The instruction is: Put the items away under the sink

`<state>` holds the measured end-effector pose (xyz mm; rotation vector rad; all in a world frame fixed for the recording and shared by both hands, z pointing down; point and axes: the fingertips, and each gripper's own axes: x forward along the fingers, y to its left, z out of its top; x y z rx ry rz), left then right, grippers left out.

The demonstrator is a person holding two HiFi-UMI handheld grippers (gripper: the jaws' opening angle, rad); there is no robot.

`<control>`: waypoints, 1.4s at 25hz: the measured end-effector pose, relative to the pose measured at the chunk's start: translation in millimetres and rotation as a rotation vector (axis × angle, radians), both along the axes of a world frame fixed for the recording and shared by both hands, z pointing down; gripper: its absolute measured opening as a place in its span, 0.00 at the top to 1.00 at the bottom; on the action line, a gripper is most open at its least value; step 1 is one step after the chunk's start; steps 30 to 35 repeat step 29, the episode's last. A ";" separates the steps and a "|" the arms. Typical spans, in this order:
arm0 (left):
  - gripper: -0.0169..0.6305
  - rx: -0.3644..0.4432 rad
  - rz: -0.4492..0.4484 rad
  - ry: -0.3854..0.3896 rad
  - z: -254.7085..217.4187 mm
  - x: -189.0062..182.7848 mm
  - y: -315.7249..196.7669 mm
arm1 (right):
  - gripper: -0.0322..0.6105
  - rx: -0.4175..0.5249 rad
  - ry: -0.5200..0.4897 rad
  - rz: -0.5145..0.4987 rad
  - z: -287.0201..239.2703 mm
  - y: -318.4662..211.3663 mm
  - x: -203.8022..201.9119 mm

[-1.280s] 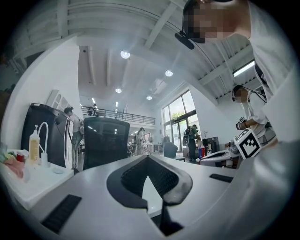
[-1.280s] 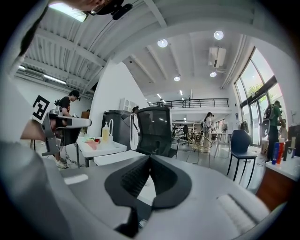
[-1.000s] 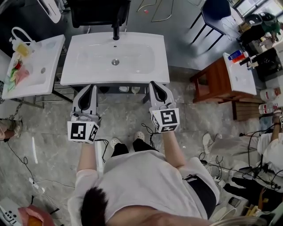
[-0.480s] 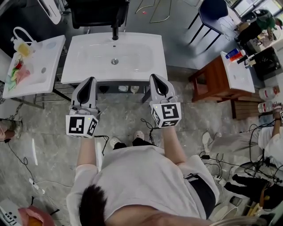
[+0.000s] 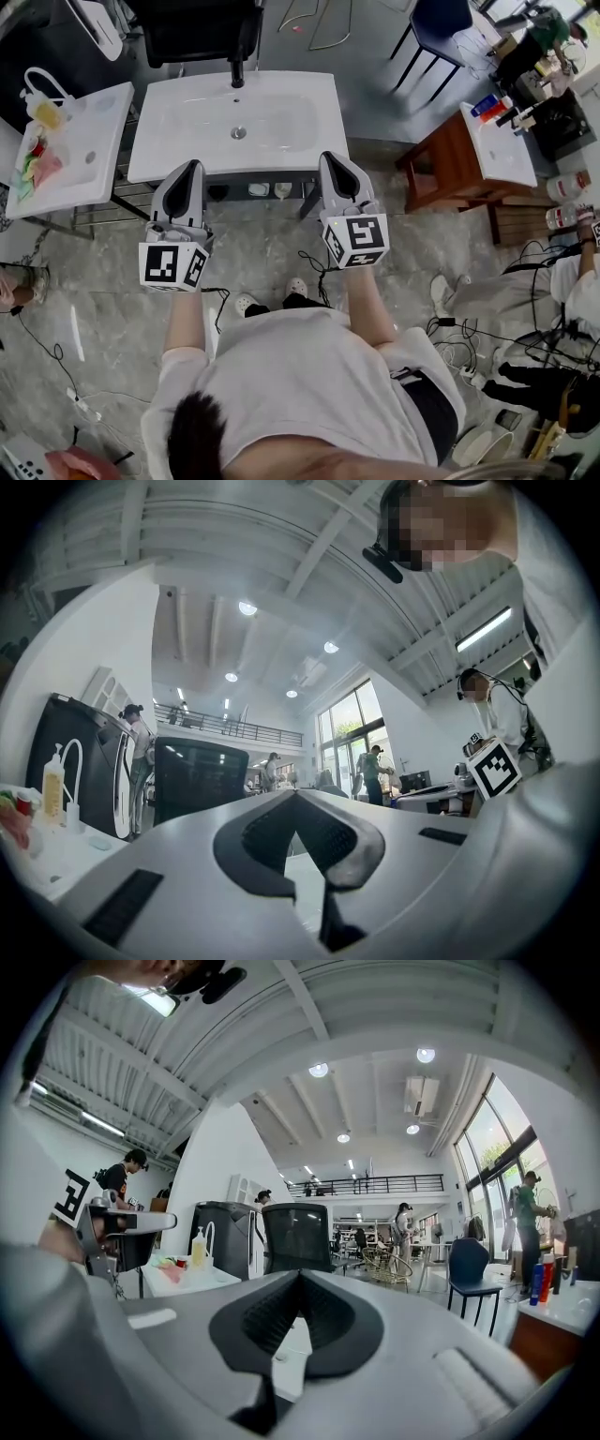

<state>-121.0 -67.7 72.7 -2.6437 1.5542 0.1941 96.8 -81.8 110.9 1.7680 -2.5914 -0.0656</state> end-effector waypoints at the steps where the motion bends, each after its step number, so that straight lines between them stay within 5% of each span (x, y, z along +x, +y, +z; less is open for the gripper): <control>1: 0.96 0.001 0.002 0.002 -0.6 0.5 0.9 | 0.93 0.002 -0.004 0.003 -1.2 1.1 0.8; 35: 0.96 0.000 -0.014 0.048 -0.6 3.7 29.5 | 0.93 0.021 -0.034 0.012 -6.9 31.7 9.9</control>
